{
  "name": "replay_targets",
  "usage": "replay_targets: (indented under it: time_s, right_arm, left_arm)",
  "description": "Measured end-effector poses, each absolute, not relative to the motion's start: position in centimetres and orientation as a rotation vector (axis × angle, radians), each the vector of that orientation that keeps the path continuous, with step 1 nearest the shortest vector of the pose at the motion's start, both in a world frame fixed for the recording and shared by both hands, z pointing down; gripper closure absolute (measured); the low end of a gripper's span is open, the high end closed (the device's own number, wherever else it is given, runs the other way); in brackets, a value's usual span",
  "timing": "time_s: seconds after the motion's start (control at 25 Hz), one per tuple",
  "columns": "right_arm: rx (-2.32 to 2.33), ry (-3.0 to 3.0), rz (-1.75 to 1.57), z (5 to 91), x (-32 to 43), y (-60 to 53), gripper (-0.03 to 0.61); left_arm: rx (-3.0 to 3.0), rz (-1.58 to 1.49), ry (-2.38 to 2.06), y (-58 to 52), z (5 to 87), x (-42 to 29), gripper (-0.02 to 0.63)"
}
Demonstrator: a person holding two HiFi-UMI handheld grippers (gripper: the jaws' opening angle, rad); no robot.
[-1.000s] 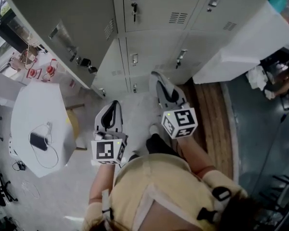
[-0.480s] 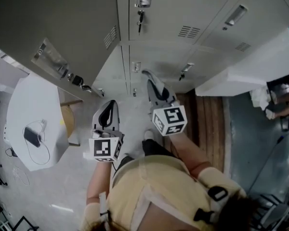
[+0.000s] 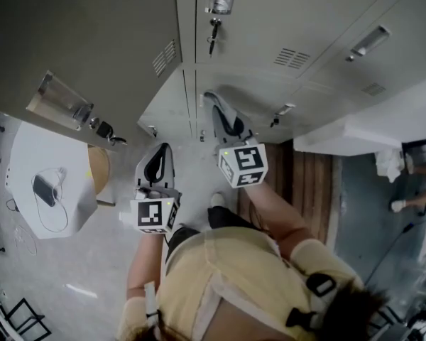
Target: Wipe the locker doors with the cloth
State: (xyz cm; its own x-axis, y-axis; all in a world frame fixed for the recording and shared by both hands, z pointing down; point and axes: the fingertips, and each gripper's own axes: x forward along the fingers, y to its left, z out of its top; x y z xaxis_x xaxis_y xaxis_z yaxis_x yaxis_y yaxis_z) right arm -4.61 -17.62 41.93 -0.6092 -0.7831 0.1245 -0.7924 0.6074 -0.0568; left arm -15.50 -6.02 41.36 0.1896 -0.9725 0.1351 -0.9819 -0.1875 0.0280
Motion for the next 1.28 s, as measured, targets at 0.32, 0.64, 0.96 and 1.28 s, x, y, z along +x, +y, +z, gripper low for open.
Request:
replay_targets:
  time_s: [0.32,0.64,0.96,1.28]
  right_arm:
    - [1.261,-2.781,0.108,41.8,-7.3,-20.6,0.569]
    - [1.242,-2.757,0.067,42.7,-7.5,-22.3,0.569]
    - [1.329,-2.704,0.056,42.9,-4.2,-23.7,0.569]
    - [1.466,-2.627,0.057,43.0,1.0,-24.5,0.569]
  left_arm:
    - [2.221,0.105,-2.031,-6.6,42.1,-16.4,0.612]
    - [2.159,0.102,-2.073,-7.0,42.5,-16.6,0.612]
    - [2.198,0.112,-2.053,-7.7,42.8,-15.9,0.612]
    - [2.264,0.102,-1.979,-9.2,42.6,-13.7,0.612]
